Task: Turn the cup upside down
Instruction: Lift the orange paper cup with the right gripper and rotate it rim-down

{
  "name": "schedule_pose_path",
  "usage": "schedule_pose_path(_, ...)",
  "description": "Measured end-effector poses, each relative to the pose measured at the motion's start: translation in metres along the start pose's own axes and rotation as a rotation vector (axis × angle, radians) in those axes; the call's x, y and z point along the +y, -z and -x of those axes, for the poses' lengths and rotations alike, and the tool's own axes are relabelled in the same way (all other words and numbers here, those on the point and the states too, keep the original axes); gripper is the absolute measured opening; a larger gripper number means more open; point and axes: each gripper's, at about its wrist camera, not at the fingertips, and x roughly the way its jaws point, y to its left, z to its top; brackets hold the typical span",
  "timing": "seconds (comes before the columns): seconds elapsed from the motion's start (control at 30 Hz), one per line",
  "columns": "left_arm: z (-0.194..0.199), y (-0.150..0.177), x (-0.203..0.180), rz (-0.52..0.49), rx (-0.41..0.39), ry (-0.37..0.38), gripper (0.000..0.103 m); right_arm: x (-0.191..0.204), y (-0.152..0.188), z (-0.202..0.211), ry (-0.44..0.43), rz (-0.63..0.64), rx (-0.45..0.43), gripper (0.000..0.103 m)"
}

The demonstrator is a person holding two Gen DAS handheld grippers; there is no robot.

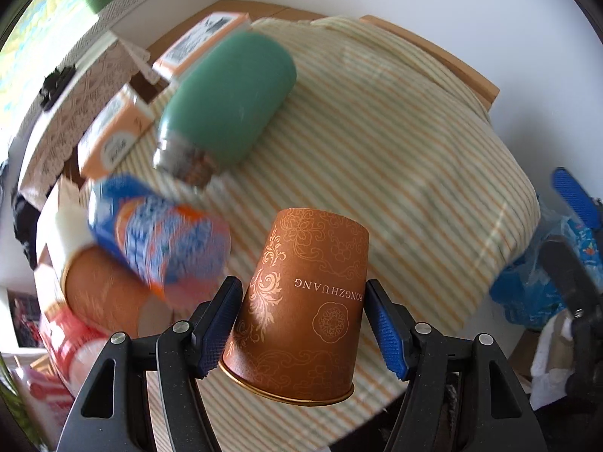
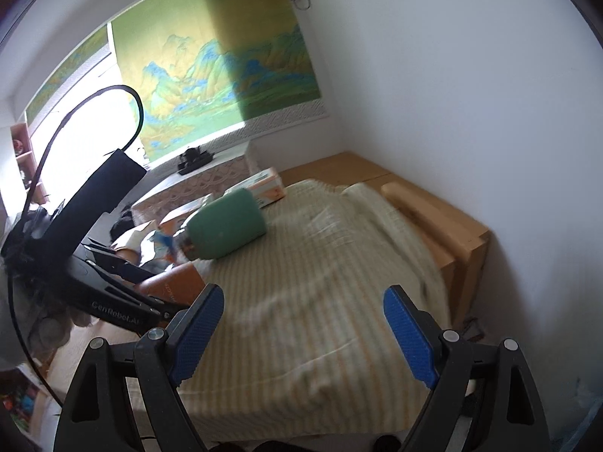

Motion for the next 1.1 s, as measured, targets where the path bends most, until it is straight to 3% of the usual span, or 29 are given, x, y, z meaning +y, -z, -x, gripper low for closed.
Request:
schedule_pose_path(0.07, 0.006, 0.01, 0.002, 0.006, -0.019, 0.008, 0.087, 0.008, -0.001, -0.009, -0.04, -0.013, 0.047, 0.084)
schedule_pose_path(0.13, 0.015, 0.016, 0.006, 0.01, -0.055, 0.008, 0.09, 0.016, -0.001, -0.017, -0.074, -0.031, 0.094, 0.084)
schedule_pose_path(0.37, 0.054, 0.053, 0.035, 0.051, -0.164, -0.01, 0.092, 0.024, -0.009, -0.04, -0.153, -0.187, 0.261, 0.084)
schedule_pose_path(0.6, 0.077, 0.134, 0.086, 0.244, -0.291, -0.008, 0.093, 0.04, -0.009, -0.082, -0.237, -0.38, 0.486, 0.084)
schedule_pose_path(0.83, 0.072, 0.209, 0.11, 0.399, -0.366, -0.036, 0.093, 0.054, -0.007, -0.118, -0.232, -0.473, 0.58, 0.084)
schedule_pose_path(0.97, 0.07, 0.235, 0.113, 0.436, -0.395, -0.039, 0.093, 0.057, -0.003, -0.142, -0.247, -0.53, 0.661, 0.084)
schedule_pose_path(1.1, 0.07, 0.247, 0.111, 0.452, -0.419, -0.028, 0.093, 0.057, -0.011, -0.152, -0.242, -0.532, 0.679, 0.084)
